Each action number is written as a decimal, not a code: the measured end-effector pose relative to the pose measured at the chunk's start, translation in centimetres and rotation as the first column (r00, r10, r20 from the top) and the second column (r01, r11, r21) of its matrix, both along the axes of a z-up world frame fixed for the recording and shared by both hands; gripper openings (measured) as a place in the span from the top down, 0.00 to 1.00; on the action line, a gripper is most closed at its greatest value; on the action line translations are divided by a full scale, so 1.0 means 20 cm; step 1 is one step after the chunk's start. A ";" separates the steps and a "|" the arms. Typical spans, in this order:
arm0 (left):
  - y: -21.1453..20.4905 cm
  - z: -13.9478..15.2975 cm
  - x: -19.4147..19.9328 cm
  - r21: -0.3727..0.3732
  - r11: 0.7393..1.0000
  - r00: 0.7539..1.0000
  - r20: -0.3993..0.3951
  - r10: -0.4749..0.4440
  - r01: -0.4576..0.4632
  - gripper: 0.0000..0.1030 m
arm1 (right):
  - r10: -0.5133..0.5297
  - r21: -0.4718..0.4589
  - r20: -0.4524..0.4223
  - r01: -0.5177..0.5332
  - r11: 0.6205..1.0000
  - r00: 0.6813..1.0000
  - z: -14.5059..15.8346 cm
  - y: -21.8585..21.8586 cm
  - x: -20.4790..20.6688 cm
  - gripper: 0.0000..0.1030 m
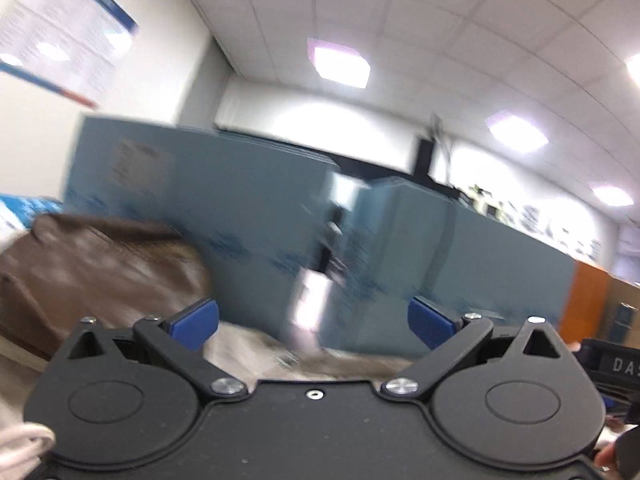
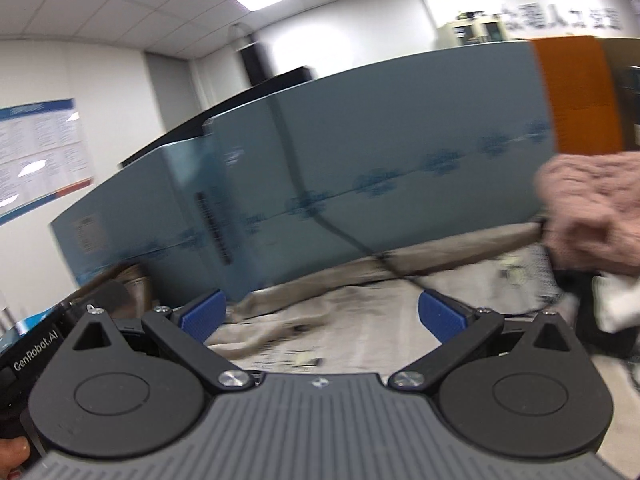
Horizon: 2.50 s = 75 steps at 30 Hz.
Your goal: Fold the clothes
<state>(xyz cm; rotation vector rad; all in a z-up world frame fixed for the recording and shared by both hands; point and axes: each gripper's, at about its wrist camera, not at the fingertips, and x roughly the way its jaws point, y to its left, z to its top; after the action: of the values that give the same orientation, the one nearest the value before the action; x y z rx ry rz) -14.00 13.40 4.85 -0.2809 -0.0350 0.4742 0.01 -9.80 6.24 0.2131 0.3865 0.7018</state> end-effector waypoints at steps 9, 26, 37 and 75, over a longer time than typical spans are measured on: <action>0.33 -0.01 -0.28 -0.110 0.977 0.977 0.083 0.195 -0.185 0.00 | 0.168 0.006 0.037 -0.169 0.986 0.985 0.02 0.35 -0.07 0.00; 0.99 -0.25 -0.84 -0.686 0.725 0.918 0.247 0.310 -0.061 0.00 | 0.497 0.173 -0.086 -0.479 0.861 0.863 -0.02 0.90 0.04 0.00; 1.10 -0.37 -0.56 -0.785 0.619 0.965 0.180 0.192 0.023 0.01 | 0.523 0.328 -0.307 -0.427 0.843 0.795 -0.22 1.16 0.33 0.08; 1.04 -0.39 -0.41 -0.383 0.923 0.972 0.225 0.063 0.029 0.79 | 0.580 0.115 0.167 -0.600 0.792 0.797 0.08 1.30 0.04 0.91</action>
<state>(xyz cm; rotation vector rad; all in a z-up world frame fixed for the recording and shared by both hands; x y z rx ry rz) -22.22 34.14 -3.02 -0.7239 -0.1757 0.4616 0.75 16.22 7.77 0.2013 0.2735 1.3698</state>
